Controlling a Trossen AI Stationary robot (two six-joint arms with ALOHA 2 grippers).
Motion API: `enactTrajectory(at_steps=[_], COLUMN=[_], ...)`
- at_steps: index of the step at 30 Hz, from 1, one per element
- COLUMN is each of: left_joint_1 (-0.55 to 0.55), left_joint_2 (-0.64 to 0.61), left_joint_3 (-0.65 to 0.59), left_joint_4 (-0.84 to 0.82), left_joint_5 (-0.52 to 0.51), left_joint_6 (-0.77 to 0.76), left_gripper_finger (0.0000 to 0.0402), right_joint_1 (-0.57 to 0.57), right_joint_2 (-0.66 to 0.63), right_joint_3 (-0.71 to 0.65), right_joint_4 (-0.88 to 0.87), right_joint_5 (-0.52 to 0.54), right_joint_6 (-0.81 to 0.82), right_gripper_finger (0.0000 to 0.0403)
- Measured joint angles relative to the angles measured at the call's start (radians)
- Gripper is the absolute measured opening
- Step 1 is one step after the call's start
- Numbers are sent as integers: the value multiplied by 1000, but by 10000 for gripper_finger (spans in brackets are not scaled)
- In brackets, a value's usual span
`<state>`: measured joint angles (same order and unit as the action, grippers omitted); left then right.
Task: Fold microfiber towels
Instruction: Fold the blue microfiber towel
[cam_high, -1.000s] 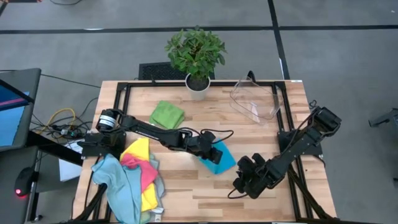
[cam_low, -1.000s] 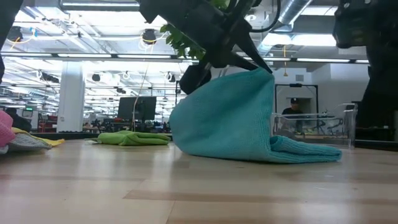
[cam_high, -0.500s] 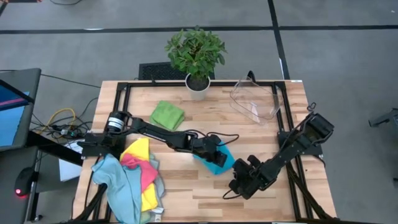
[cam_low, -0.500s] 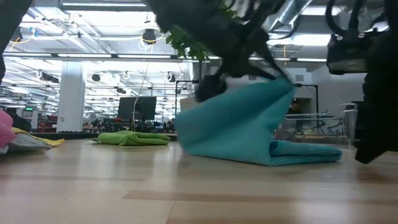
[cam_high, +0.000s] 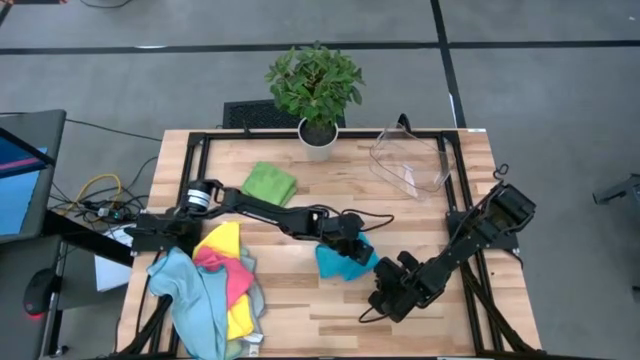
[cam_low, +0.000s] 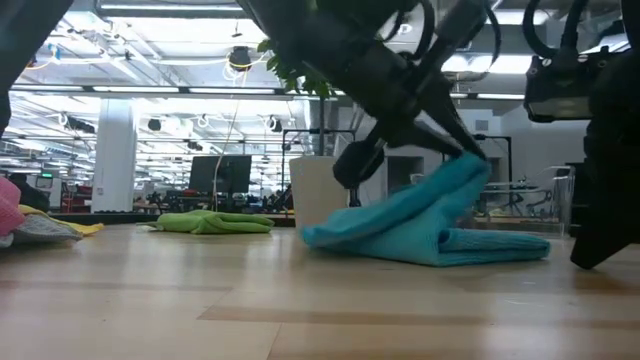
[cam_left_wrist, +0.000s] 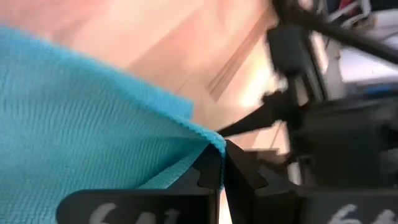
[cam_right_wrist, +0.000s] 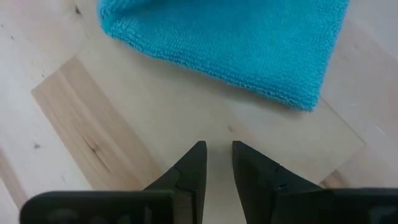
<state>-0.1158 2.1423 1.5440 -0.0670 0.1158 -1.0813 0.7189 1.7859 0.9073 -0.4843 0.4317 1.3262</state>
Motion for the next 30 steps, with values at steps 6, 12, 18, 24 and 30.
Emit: enactTrajectory(at_steps=[6, 12, 18, 24, 30], left_joint_1=[-2, 0, 9, 10, 9], left_joint_2=[40, 56, 55, 55, 55], left_joint_3=[-3, -2, -1, -2, -2], left_joint_4=[19, 51, 117, 112, 113], left_joint_5=[58, 17, -39, -44, -45], left_joint_6=[-16, -12, 0, 15, 23], left_gripper_finger=[0, 0, 0, 0, 0], right_joint_1=[19, 76, 93, 85, 88], right_joint_2=[-3, -82, -57, -7, 1], right_joint_3=[-2, -2, -2, -2, -2], right_joint_4=[5, -65, -44, -37, -22], right_joint_5=[44, 128, 148, 186, 265], right_joint_6=[24, 85, 29, 6, -10], right_gripper_finger=[102, 102, 102, 102, 102])
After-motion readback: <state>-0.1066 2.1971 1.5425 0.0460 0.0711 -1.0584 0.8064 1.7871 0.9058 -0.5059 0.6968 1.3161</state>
